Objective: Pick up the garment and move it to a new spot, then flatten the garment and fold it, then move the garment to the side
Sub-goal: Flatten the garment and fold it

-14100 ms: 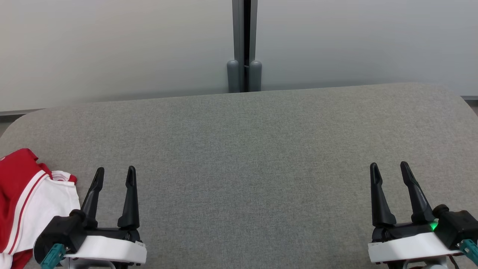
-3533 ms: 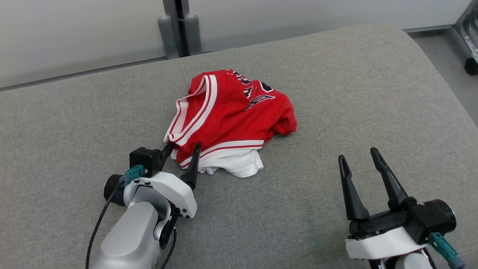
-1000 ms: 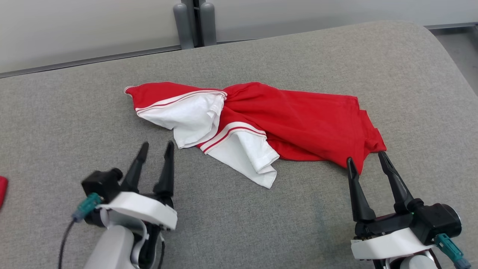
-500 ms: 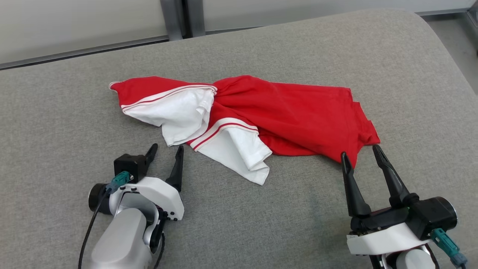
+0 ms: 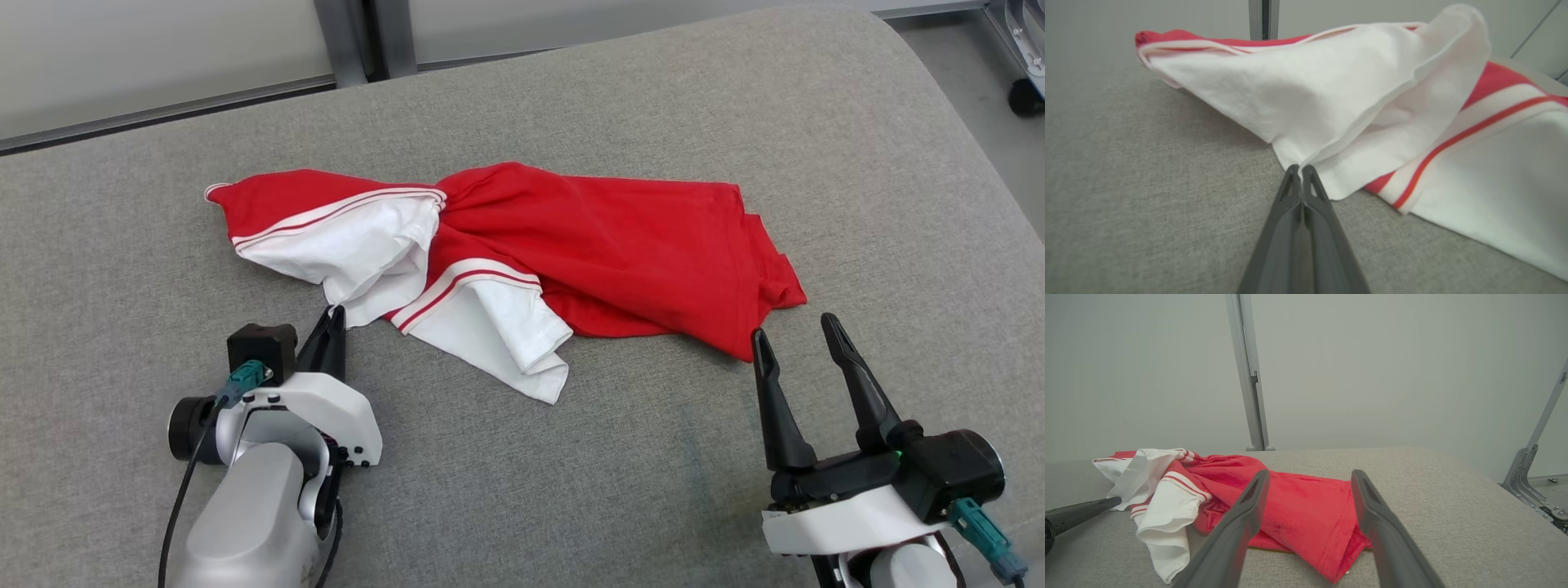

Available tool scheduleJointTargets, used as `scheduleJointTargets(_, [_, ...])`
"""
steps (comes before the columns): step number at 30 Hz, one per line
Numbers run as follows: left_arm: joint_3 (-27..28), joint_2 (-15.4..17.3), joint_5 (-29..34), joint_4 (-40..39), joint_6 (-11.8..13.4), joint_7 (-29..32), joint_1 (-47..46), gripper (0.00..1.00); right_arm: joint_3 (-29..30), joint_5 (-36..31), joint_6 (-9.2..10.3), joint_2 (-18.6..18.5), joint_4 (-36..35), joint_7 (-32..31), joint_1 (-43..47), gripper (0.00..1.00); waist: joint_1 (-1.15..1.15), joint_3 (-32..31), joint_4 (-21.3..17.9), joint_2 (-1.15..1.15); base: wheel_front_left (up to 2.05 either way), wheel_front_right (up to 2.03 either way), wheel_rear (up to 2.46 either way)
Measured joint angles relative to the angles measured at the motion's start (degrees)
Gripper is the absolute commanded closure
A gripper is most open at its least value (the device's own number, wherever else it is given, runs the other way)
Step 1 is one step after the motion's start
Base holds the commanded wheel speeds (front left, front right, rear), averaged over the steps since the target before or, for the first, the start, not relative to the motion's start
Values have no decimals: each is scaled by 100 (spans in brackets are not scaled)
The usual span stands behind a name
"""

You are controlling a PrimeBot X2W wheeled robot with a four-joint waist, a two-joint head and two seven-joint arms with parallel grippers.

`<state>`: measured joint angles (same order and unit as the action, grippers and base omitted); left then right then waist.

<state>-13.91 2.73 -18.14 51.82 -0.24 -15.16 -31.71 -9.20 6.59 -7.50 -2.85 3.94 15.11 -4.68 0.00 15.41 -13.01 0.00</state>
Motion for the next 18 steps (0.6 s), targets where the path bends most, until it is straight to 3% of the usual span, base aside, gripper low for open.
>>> scheduleJointTargets(8, [99,24,77,-343,90,2,332,100,-19,-12,0,1,27,1,10,0,0,-155,118,0,0,0,0])
scheduleJointTargets(12, [288,300,377,-971,245,2,638,100,16,254,0,-20,298,1,-74,0,0,-214,197,0,0,0,0])
scheduleJointTargets(18, [432,609,834,-1726,342,2,1092,100,-198,1201,0,-569,1349,0,-773,0,0,-205,366,0,0,0,0])
